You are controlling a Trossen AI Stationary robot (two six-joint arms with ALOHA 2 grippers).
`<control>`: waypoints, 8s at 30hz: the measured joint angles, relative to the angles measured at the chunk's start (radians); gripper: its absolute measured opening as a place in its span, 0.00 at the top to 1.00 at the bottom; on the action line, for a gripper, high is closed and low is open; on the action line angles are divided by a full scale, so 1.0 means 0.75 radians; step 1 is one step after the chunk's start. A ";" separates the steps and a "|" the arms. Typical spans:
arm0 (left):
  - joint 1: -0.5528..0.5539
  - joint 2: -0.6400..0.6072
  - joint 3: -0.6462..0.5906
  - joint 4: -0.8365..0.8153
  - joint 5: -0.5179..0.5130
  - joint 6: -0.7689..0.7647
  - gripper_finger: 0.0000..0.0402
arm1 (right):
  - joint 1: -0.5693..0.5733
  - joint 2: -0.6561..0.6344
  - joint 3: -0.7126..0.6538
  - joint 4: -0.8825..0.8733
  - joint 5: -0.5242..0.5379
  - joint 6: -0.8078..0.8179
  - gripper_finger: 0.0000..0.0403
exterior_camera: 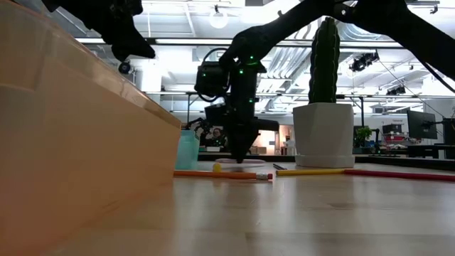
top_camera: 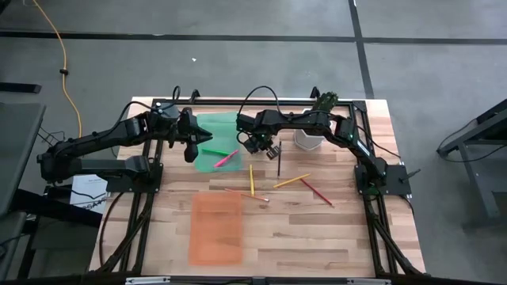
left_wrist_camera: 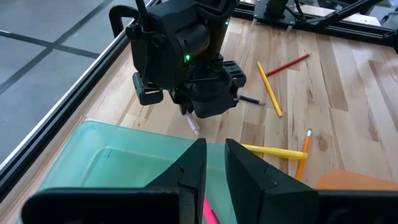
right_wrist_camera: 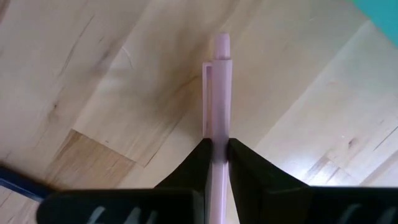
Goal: Sort pens & pencils
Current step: Put the pink pen into the green bin
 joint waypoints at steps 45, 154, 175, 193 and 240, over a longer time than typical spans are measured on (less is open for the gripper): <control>0.001 0.000 0.000 0.007 0.003 -0.033 0.88 | -0.045 -0.211 0.000 0.057 -0.047 0.216 0.92; 0.003 -0.001 0.000 0.571 -0.055 -0.100 0.88 | -0.018 -0.325 0.473 0.668 -0.715 1.097 0.96; 0.003 0.000 0.000 0.636 0.003 -0.106 0.88 | -0.018 -0.325 0.473 0.689 -0.755 1.098 0.96; 0.003 0.000 0.000 0.629 0.000 -0.103 0.97 | -0.018 -0.325 0.473 0.714 -0.784 1.103 0.96; 0.002 0.001 0.000 0.451 -0.001 -0.102 0.94 | -0.049 -0.324 0.472 0.445 -0.809 1.126 0.73</control>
